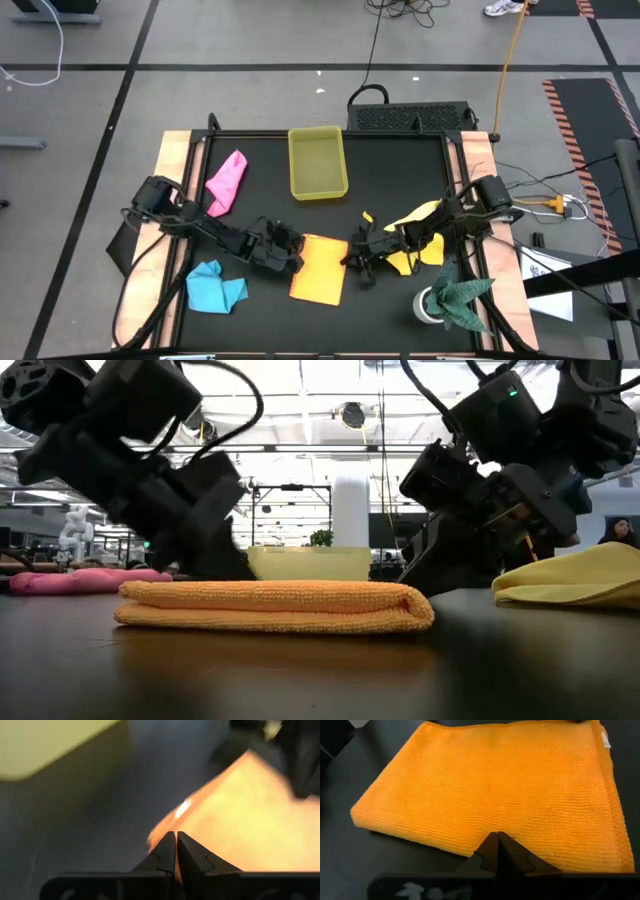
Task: Fold microfiber towels
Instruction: Fold the orange towel
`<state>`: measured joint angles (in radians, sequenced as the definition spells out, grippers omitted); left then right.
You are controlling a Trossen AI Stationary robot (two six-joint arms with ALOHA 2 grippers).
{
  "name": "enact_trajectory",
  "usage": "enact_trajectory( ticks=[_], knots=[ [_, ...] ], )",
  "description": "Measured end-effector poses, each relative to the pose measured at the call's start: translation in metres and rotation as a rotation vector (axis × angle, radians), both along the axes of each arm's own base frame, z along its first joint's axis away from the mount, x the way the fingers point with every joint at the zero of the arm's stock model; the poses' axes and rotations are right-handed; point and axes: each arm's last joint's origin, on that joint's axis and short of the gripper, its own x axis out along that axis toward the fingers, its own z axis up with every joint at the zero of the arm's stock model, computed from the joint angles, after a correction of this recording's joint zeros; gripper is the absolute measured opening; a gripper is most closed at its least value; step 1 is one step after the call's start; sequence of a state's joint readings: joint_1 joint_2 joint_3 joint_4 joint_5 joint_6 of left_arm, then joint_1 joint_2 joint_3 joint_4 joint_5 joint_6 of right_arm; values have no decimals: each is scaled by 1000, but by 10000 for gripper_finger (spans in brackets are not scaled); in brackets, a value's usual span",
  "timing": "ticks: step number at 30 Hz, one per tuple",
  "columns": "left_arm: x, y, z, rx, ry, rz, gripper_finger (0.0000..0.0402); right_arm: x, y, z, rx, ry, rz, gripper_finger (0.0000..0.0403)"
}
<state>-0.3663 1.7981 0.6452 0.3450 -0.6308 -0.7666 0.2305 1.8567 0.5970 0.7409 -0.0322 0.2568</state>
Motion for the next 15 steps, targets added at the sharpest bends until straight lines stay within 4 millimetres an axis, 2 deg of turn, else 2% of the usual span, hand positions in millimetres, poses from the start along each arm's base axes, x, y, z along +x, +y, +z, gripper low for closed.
enact_trajectory(
  ticks=[5, 10, 15],
  knots=[
    [-7, -8, -3, -13, 23, 18, 21, -5, -5, 14, -37, 23, -26, 0],
    [-7, -15, 6, 11, -61, 40, 21, -4, 0, 37, -24, -89, -29, 0],
    [-2, -19, 14, 19, -140, 20, 21, -5, 6, 32, -19, -82, -12, 0]
  ],
)
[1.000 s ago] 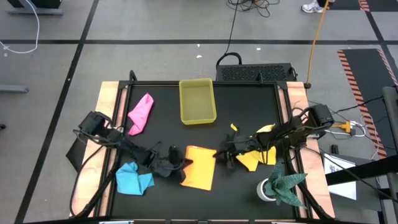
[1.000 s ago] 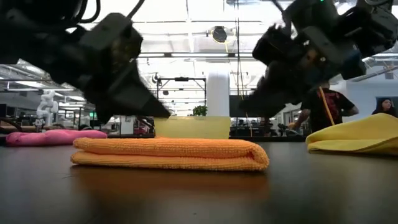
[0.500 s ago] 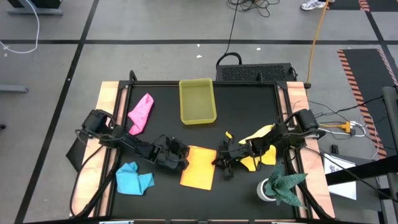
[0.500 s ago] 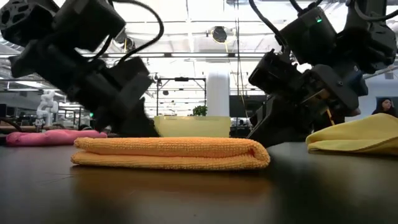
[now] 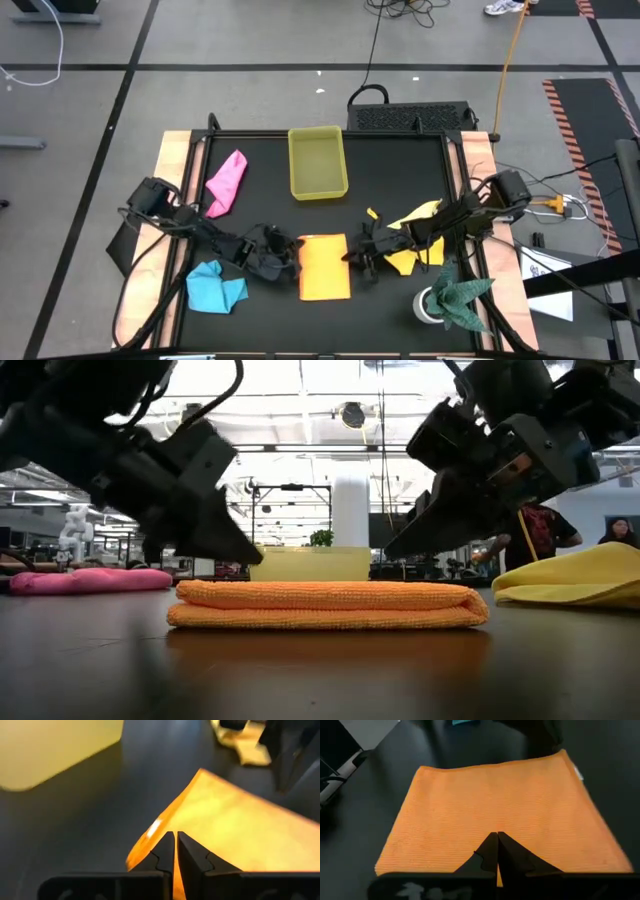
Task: Fold microfiber towels
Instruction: Fold the orange towel
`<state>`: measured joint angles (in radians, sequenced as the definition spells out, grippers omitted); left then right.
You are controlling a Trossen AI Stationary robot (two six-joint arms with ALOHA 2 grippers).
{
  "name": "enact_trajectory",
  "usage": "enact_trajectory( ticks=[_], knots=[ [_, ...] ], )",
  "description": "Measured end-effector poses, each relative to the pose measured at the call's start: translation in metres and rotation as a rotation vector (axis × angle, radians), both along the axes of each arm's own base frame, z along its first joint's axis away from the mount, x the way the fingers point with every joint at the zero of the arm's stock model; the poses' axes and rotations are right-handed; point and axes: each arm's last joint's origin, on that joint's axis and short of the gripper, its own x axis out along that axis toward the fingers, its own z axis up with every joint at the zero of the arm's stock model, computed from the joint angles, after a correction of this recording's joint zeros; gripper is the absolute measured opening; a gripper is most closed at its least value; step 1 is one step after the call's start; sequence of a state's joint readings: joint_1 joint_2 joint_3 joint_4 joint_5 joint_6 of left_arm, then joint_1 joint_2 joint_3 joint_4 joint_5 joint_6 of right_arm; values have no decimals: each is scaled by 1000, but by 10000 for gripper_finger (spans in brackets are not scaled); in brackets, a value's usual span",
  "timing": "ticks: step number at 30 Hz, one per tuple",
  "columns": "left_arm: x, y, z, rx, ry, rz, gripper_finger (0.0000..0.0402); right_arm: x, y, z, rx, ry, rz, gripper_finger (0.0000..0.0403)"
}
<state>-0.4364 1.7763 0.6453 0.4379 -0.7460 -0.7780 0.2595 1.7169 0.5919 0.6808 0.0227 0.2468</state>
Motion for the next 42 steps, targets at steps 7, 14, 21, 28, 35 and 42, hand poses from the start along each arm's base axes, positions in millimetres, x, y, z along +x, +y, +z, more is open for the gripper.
enact_trajectory(
  ticks=[7, 14, 21, 28, 35, 42],
  knots=[
    [4, 5, -3, -22, 33, -64, 21, -1, 0, -22, -24, 89, 4, 0],
    [2, 7, -17, -30, 81, -19, 21, -2, 0, -16, -14, 84, 23, 0],
    [4, 6, -5, -58, 25, -25, 21, 3, -2, 2, -11, -56, -120, 0],
    [7, 6, -8, -46, 30, -69, 21, 5, -13, -20, -47, 24, -253, 0],
    [4, 10, -23, -38, 112, -33, 21, 6, -25, -31, -90, 62, -326, 0],
    [4, 8, -18, -28, 75, -26, 21, 3, -17, -16, -104, 6, -338, 0]
  ],
)
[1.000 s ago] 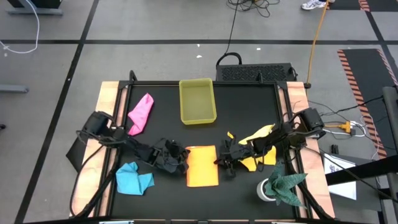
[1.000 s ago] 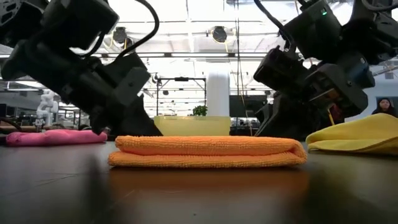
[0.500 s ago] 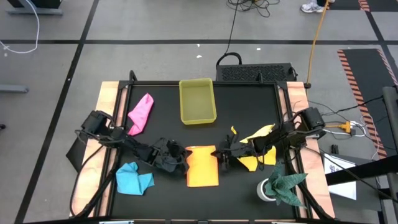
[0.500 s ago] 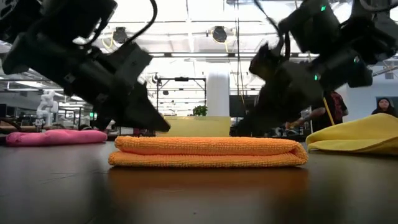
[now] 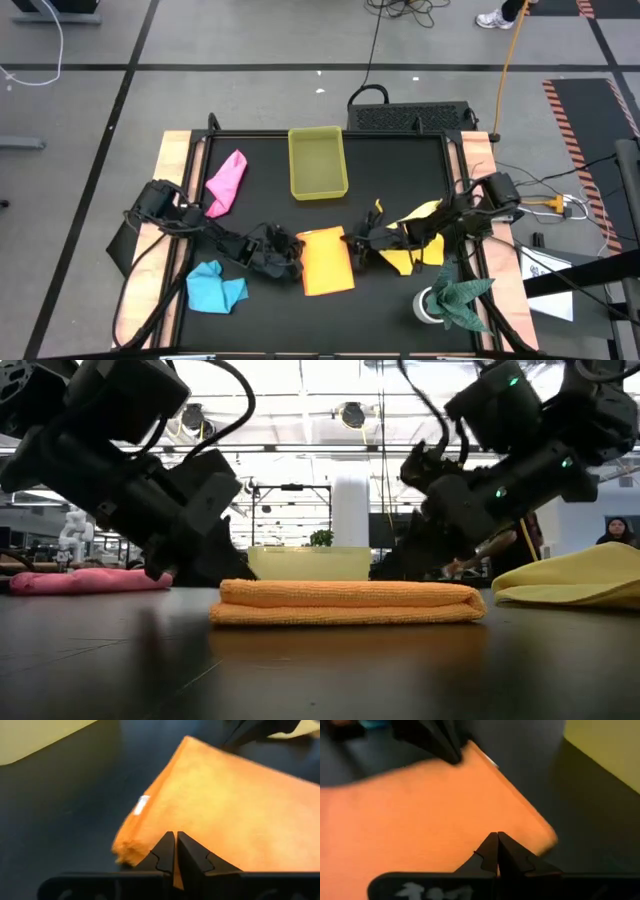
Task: Fold microfiber towels
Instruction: Fold the orange towel
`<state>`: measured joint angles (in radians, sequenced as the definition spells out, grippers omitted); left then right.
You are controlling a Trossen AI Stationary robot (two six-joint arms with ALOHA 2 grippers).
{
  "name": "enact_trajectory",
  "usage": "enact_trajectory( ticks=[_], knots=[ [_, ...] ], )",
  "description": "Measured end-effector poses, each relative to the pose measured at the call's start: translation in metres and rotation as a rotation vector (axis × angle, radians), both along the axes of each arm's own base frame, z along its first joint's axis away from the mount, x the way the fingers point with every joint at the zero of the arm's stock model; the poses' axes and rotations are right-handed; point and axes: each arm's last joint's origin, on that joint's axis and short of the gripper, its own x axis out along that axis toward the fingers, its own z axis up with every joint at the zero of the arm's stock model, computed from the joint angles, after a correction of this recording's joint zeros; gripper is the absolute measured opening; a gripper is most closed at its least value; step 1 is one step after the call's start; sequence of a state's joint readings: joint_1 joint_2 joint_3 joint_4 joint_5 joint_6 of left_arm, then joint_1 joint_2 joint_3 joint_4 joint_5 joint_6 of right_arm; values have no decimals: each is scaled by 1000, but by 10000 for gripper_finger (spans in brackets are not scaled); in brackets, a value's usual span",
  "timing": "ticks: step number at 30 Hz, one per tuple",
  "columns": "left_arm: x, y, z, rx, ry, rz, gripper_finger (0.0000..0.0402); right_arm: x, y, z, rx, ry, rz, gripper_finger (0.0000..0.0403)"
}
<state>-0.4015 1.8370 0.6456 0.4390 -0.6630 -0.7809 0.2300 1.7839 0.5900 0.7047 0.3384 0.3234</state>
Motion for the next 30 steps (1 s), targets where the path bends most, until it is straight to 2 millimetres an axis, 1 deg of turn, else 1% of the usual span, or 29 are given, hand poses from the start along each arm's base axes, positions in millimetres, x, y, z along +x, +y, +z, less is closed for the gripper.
enact_trajectory(
  ticks=[4, 7, 11, 13, 16, 18, 20, 25, 27, 30],
  knots=[
    [5, 1, 7, 12, -62, -7, 21, 1, 1, 2, 7, -21, 3, 0],
    [6, 5, 6, 16, -46, -16, 21, 2, -4, 0, 3, -11, -8, 0],
    [4, 9, 2, 24, 5, -7, 21, 2, -9, -9, 29, 44, 26, 0],
    [2, 10, 0, 19, 32, 8, 21, 0, -10, -11, 14, 69, 28, 0],
    [1, 10, -1, 18, 40, 13, 21, -1, -7, -8, -28, 75, 65, 0],
    [1, 9, -1, 16, 36, 9, 21, -2, 2, -2, -101, 52, 115, 0],
    [1, 7, 0, 14, 31, 2, 21, -4, 16, 4, -171, 17, 184, 0],
    [2, 0, 4, 3, -21, -21, 21, -8, 54, 17, -245, -71, 359, 0],
    [5, -2, 8, 1, -67, -40, 21, -4, 69, 23, -250, -93, 408, 2],
    [9, -4, 13, -2, -117, -76, 21, 3, 86, 29, -252, -88, 452, 16]
  ],
)
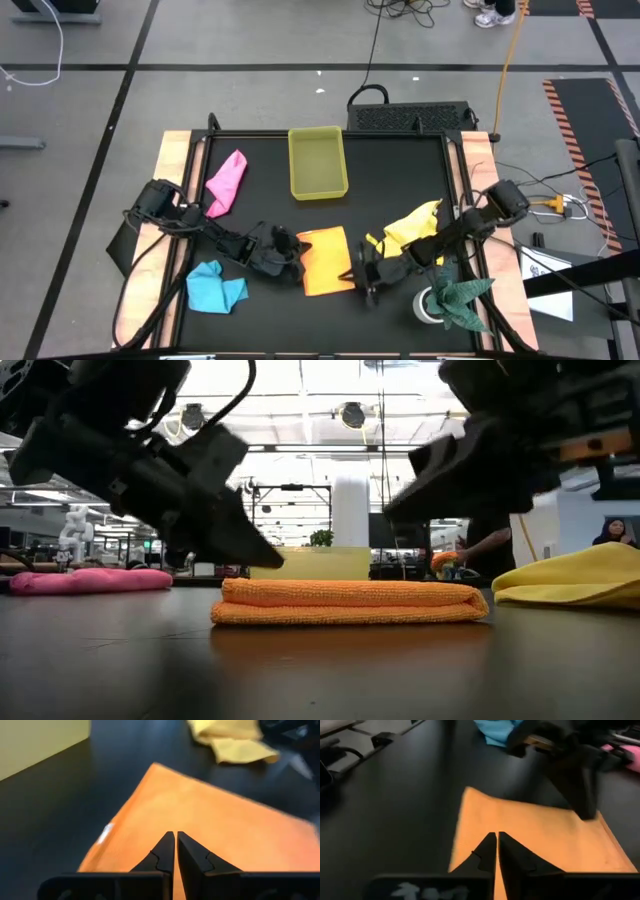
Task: Fold microfiber towels
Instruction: Fold the orange towel
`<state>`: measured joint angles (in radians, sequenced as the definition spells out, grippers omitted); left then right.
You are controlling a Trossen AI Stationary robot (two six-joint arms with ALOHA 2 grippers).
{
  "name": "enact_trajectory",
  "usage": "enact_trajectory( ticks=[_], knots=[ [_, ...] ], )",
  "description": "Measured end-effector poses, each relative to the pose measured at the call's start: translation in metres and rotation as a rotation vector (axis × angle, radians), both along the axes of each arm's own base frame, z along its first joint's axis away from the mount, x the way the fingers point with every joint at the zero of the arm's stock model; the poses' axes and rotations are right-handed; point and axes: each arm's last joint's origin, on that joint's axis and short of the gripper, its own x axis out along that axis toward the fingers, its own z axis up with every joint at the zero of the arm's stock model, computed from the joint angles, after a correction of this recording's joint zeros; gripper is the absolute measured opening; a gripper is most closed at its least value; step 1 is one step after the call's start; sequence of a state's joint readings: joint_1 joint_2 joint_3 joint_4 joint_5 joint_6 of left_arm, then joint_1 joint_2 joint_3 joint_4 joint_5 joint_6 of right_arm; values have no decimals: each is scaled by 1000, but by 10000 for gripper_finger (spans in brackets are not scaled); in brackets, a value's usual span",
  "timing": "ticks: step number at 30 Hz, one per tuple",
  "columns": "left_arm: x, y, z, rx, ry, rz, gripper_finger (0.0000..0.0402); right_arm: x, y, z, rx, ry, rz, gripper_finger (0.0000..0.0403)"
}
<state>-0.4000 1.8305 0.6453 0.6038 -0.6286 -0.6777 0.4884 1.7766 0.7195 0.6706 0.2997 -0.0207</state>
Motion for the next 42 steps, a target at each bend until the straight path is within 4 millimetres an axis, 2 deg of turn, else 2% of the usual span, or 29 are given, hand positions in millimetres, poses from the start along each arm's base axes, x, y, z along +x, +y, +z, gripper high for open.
enact_trajectory(
  ticks=[4, 11, 16, 21, 29, 34, 42],
  knots=[
    [2, -1, 3, 26, -22, -21, 21, 13, 14, 1, -27, 4, 46, 57],
    [-1, 9, -5, 51, 71, 10, 21, 34, 27, -19, -104, 82, 109, 145],
    [-3, 12, -9, 25, 111, 47, 21, 46, 33, -30, -174, 143, 104, 169],
    [-3, 11, -9, 24, 107, 43, 21, 52, 27, -35, -212, 190, 62, 139],
    [-1, 6, -4, 20, 58, 14, 21, 51, 24, -36, -224, 218, 60, 12],
    [2, 1, 2, 35, 30, -109, 21, 49, 25, -24, -132, 239, 111, 13],
    [1, 0, -27, 20, 132, -145, 21, 39, 24, 9, -26, 264, 102, 5]
  ],
)
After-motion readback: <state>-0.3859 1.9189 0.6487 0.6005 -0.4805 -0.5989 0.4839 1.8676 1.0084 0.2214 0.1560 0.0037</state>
